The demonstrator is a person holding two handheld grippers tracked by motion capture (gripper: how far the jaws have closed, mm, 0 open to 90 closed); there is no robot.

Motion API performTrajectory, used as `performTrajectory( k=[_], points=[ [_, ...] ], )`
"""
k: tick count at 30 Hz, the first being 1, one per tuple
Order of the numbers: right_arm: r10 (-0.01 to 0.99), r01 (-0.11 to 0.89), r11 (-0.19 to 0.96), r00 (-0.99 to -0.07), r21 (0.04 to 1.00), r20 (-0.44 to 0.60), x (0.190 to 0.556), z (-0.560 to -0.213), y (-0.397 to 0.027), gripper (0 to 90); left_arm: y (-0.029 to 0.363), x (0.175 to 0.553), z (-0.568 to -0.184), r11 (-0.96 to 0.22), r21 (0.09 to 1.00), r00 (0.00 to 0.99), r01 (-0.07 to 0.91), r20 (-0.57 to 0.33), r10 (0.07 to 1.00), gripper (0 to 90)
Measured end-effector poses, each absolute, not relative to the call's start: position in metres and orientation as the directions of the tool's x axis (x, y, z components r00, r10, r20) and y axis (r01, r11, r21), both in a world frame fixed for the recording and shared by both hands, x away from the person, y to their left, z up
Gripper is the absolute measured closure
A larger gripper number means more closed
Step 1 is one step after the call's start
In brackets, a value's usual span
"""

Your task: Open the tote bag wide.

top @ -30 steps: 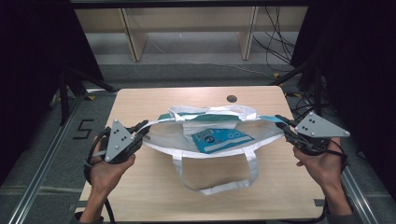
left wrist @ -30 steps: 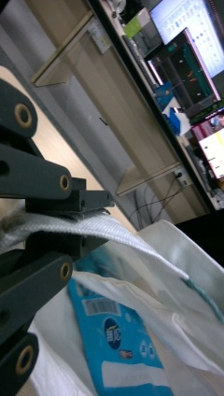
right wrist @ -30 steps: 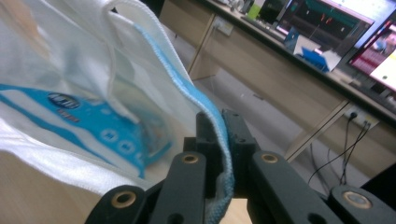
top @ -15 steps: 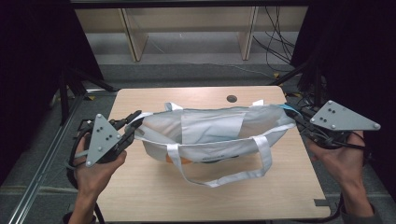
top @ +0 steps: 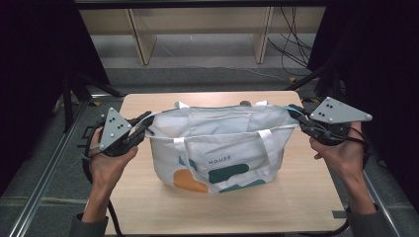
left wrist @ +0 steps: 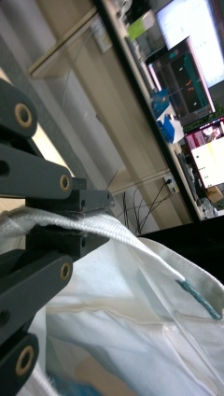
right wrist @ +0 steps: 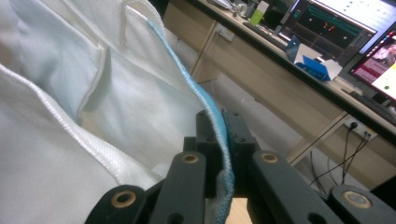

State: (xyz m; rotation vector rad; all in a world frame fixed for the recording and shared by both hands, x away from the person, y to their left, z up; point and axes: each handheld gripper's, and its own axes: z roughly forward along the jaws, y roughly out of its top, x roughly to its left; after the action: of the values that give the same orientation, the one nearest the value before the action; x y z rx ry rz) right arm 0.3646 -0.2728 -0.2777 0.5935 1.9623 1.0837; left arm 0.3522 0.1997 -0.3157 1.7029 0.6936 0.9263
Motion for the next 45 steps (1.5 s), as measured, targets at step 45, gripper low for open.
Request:
performTrajectory(
  k=[45],
  points=[
    [0.71, 0.205, 0.542, -0.63, 0.815, -0.314, 0.396, -0.373, -0.265, 86.1, 0.2, 0.381, -0.423, -0.374, 0.894, 0.603, 0.248, 0.16, 0.781, 82.0]
  ],
)
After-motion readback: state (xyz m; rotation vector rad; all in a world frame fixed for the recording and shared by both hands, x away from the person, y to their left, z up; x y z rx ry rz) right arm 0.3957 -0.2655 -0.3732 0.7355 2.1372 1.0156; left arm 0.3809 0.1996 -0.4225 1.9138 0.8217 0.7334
